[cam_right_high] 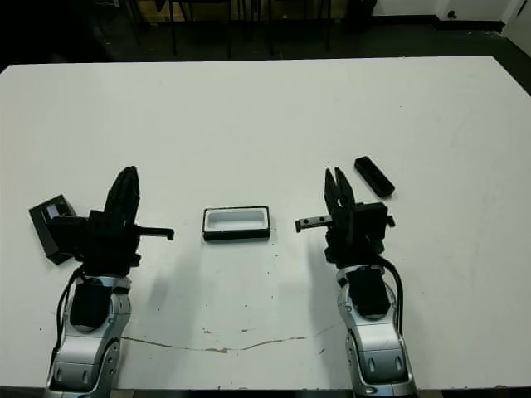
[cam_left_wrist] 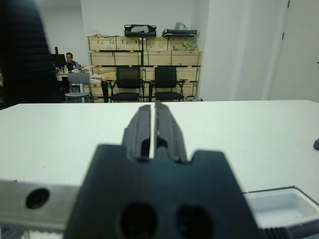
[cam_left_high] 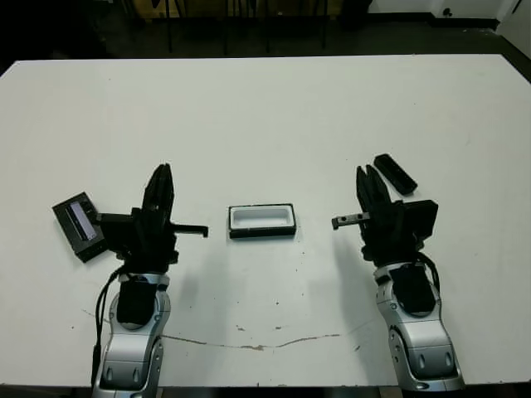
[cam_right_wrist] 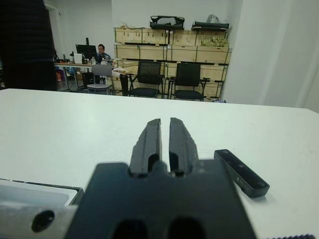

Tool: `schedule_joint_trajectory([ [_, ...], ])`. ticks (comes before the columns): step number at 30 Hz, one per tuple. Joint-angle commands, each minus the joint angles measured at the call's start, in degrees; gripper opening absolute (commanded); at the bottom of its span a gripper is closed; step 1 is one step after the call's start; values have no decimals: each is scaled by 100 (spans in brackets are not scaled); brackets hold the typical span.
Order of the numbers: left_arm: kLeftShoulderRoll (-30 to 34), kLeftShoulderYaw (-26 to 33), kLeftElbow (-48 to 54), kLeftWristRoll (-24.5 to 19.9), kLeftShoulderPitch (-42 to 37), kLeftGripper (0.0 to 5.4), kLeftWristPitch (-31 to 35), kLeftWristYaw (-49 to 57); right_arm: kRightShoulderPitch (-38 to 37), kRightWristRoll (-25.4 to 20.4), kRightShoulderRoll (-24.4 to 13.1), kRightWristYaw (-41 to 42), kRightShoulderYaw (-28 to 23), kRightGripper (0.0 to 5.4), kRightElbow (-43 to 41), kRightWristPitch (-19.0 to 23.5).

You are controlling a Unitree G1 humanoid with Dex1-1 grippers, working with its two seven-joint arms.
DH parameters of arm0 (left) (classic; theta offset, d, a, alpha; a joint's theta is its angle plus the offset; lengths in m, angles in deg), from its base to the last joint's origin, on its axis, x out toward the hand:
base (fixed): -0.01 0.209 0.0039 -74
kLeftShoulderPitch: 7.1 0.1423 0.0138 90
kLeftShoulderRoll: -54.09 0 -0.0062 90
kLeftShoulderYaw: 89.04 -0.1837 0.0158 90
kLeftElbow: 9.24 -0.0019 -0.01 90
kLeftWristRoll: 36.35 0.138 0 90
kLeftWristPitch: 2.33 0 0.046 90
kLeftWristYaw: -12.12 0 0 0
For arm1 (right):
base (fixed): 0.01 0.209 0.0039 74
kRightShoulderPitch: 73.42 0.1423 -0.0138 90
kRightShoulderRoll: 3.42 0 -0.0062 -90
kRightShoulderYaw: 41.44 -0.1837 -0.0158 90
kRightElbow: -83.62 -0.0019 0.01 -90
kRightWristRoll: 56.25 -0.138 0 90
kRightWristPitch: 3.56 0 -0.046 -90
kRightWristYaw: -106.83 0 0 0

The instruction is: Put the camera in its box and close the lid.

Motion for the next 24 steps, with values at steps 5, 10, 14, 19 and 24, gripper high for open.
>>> schedule_joint_trajectory([
  [5, 15, -4, -43, 28, 68, 1, 91, 21, -63, 10, -45, 6, -5, 0, 60, 44],
  [10, 4, -6, -41, -8, 77, 1, 111, 10, -70, -72, -81, 76, -28, 0, 21, 112],
  [14, 21, -5, -45, 13, 60, 1, 110, 10, -34, -167, -274, 225, -181, 0, -234, 154],
  [19, 21, 7, -27, -8, 71, 1, 108, 4, 256, -481, -898, 599, -838, 0, -506, 349],
  [24, 12, -12, -38, 18, 52, 1, 124, 13, 871, -907, -1801, 1054, -1500, 0, -399, 1255],
])
